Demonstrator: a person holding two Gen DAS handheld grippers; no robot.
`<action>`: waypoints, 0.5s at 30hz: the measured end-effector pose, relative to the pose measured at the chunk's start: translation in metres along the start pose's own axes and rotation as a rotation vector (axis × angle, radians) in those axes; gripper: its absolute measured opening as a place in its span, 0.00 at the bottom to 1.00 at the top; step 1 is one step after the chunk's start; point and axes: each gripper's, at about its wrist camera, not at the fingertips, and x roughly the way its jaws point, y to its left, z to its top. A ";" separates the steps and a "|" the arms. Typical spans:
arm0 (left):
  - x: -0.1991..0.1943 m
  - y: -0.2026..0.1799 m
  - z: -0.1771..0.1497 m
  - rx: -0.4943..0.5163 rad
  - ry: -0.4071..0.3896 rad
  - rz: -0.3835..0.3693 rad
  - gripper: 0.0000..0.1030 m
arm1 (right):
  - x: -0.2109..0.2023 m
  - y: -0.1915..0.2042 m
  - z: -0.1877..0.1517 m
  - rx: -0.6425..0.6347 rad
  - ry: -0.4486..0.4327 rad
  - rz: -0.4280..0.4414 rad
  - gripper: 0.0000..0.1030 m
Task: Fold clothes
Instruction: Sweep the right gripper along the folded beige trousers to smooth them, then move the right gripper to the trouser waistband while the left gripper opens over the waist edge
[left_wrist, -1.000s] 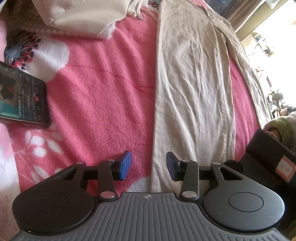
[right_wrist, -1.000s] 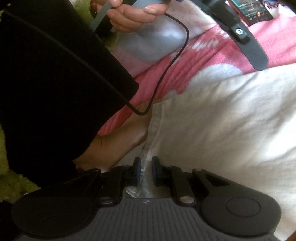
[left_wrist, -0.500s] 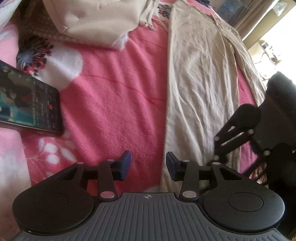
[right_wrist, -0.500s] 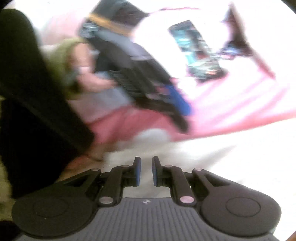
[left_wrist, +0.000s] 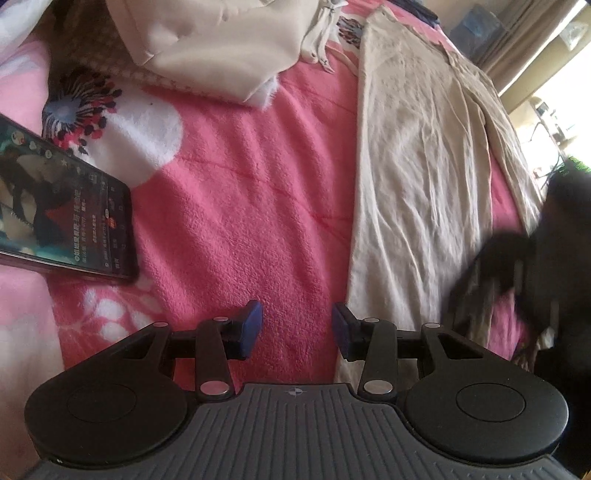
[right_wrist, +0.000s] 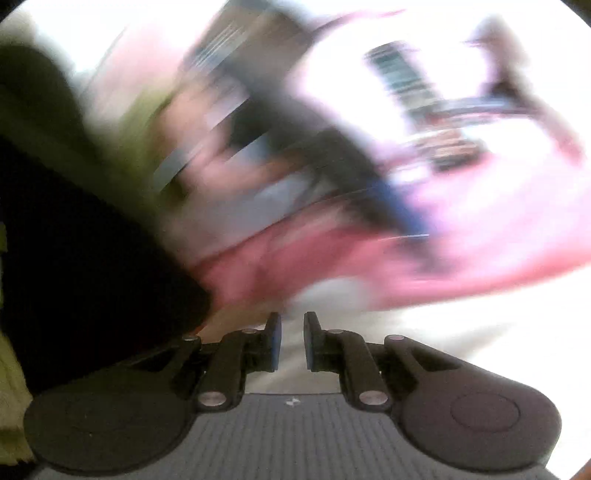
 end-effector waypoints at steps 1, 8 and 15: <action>0.001 0.000 0.001 -0.004 -0.002 -0.002 0.40 | -0.018 -0.015 0.001 0.052 -0.049 -0.054 0.14; 0.001 -0.002 0.003 -0.007 -0.009 -0.004 0.40 | -0.115 -0.067 -0.004 0.254 -0.332 -0.372 0.17; 0.003 -0.002 0.006 -0.018 -0.014 -0.005 0.41 | -0.133 -0.084 -0.018 0.344 -0.407 -0.503 0.18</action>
